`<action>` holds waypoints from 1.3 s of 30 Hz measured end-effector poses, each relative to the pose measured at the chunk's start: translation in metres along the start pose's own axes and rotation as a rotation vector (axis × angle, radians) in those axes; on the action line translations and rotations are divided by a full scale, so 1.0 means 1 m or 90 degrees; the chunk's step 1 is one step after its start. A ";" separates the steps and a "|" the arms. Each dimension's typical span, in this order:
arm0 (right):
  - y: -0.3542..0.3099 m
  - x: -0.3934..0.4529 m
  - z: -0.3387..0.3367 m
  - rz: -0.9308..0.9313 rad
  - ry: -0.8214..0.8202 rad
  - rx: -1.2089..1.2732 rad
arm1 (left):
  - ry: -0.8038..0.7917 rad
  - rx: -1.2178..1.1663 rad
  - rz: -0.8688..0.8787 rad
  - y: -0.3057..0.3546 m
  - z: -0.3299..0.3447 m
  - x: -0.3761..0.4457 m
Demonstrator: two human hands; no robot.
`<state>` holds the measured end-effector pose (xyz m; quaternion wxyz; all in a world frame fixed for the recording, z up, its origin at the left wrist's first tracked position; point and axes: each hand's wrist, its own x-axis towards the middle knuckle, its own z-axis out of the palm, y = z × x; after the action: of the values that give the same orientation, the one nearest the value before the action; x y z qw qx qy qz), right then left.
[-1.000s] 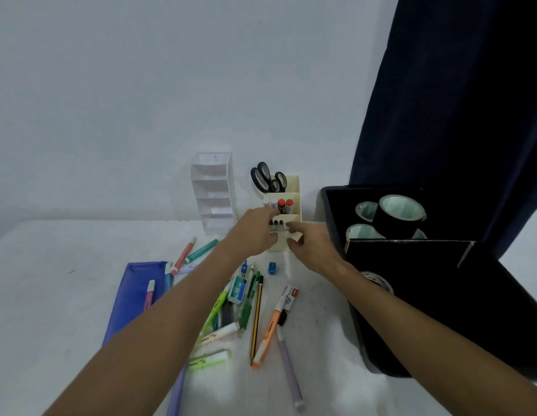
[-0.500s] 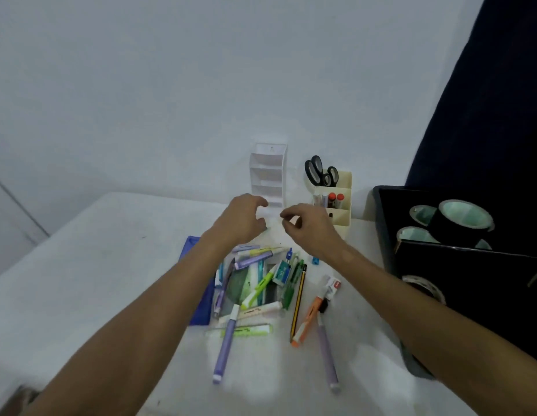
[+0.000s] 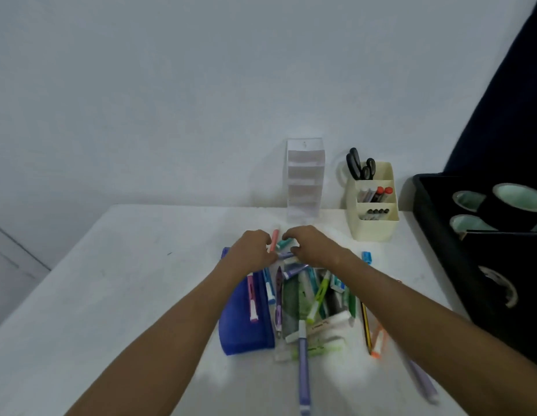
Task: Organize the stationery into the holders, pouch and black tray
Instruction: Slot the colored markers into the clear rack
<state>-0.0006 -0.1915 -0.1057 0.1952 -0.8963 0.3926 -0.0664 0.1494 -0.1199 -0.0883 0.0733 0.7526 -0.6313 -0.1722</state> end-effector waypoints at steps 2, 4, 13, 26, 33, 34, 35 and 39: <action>-0.003 0.005 0.007 -0.008 -0.015 0.009 | -0.007 -0.009 -0.004 0.000 0.006 0.003; -0.003 0.013 0.014 0.010 -0.029 0.006 | -0.006 -0.016 -0.008 -0.001 0.010 0.006; 0.002 0.034 0.013 -0.023 -0.092 -0.071 | 0.045 -0.137 -0.064 -0.005 0.009 0.002; 0.007 0.000 -0.055 -0.070 0.099 0.403 | 0.224 -0.431 -0.067 0.019 -0.066 -0.026; -0.015 -0.012 -0.106 0.030 0.266 0.764 | 0.320 -0.327 0.083 0.067 -0.110 -0.036; -0.017 -0.013 -0.112 0.025 0.262 0.753 | 0.343 -0.310 0.095 0.072 -0.115 -0.036; -0.017 -0.014 -0.116 0.012 0.266 0.718 | 0.363 -0.290 0.104 0.076 -0.119 -0.034; -0.017 -0.011 -0.135 -0.070 0.337 0.590 | 0.435 -0.204 0.149 0.089 -0.131 -0.024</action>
<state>-0.0335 -0.2133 0.0251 0.4612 -0.6880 0.3103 -0.4665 0.1102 -0.1272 0.0667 0.4148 0.6687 -0.6171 0.0015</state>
